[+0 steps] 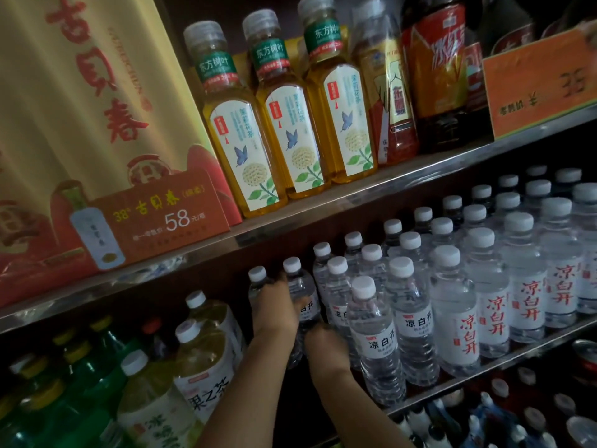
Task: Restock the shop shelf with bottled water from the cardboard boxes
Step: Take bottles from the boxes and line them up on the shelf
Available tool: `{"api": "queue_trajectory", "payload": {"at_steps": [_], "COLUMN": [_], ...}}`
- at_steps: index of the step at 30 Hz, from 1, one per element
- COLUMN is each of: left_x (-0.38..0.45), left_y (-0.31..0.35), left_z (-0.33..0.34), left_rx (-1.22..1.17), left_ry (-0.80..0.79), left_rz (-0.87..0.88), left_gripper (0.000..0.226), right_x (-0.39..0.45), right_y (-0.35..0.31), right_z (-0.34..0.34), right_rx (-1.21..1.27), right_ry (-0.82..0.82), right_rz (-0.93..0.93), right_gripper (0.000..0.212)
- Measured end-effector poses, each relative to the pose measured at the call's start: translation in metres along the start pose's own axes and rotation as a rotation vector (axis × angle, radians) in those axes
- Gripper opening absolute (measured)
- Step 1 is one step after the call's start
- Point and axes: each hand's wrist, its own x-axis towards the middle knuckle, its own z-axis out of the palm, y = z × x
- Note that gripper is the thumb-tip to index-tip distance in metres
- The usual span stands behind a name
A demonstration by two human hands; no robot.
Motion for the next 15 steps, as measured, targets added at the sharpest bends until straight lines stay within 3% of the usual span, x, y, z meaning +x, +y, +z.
{"api": "queue_trajectory", "payload": {"at_steps": [10, 15], "left_x": [0.000, -0.016], "left_y": [0.010, 0.014], "left_z": [-0.003, -0.012], "left_rx": [0.051, -0.049], "left_ry": [-0.031, 0.001], "left_rz": [-0.019, -0.016], "left_gripper": [0.073, 0.067], "right_x": [0.007, 0.005], "right_y": [-0.001, -0.003], "right_z": [-0.003, -0.009], "right_rx": [0.048, 0.119], "right_ry": [0.017, -0.035], "right_rz": [-0.032, -0.021], "right_gripper": [0.035, 0.034]}}
